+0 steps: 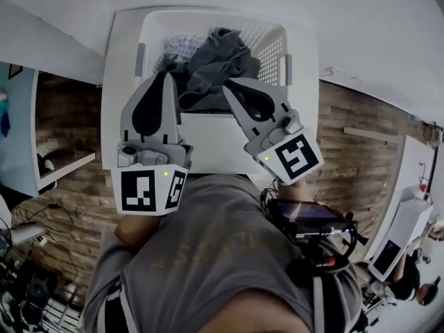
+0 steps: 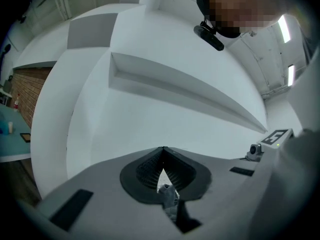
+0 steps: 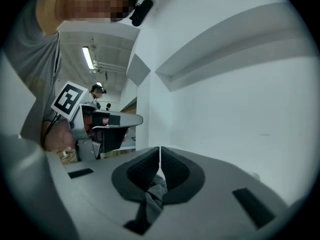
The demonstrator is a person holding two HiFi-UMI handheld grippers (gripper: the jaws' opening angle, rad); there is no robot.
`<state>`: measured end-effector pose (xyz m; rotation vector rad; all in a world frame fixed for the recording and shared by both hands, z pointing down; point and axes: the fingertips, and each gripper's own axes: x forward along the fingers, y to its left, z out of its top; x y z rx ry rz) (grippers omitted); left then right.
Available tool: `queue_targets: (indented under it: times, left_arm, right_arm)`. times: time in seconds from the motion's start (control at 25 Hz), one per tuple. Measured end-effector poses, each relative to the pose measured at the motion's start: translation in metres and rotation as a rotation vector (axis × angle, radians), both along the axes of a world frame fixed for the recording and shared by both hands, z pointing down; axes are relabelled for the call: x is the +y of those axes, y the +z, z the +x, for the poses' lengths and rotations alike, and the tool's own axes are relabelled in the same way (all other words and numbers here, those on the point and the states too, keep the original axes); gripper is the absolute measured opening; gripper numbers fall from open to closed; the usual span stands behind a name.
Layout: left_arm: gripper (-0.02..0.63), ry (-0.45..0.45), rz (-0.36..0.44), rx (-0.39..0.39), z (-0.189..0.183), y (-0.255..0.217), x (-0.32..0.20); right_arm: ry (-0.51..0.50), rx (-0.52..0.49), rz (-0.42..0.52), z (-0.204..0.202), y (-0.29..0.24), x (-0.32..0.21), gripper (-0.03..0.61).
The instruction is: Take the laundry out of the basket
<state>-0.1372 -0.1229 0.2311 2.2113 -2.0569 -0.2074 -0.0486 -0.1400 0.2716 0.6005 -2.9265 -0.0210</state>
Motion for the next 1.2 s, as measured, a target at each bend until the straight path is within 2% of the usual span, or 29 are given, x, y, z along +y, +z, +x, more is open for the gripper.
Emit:
queue_targets:
  times: [0.12, 0.32, 0.4, 0.56, 0.68, 0.8, 1.0, 1.2]
  left_arm:
    - [0.008, -0.029, -0.014, 0.021, -0.010, 0.000, -0.007]
    - [0.008, -0.067, -0.023, 0.061, -0.030, 0.004, -0.026]
    - [0.008, -0.082, -0.026, 0.077, -0.038, 0.005, -0.031]
    - [0.008, -0.099, -0.021, 0.106, -0.051, 0.000, -0.038]
    - [0.008, -0.104, -0.029, 0.129, -0.058, 0.004, -0.047]
    - [0.008, -0.112, -0.046, 0.157, -0.067, 0.013, -0.055]
    - [0.008, -0.116, -0.062, 0.183, -0.076, 0.021, -0.064]
    - [0.008, -0.107, -0.061, 0.211, -0.075, 0.025, -0.067]
  right_arm:
    - [-0.114, 0.053, -0.039, -0.014, 0.015, 0.000, 0.014]
    - [-0.309, 0.117, -0.142, -0.031, 0.028, -0.002, 0.091]
    - [-0.406, 0.186, -0.145, -0.036, 0.036, 0.001, 0.126]
    - [-0.609, 0.392, -0.147, -0.037, 0.063, 0.016, 0.216]
    - [-0.740, 0.467, -0.192, -0.036, 0.081, 0.027, 0.304]
    - [-0.781, 0.539, -0.205, -0.034, 0.100, 0.025, 0.322]
    - [-0.808, 0.754, -0.161, -0.026, 0.144, 0.019, 0.371]
    - [-0.783, 0.840, -0.105, -0.033, 0.177, 0.016, 0.362]
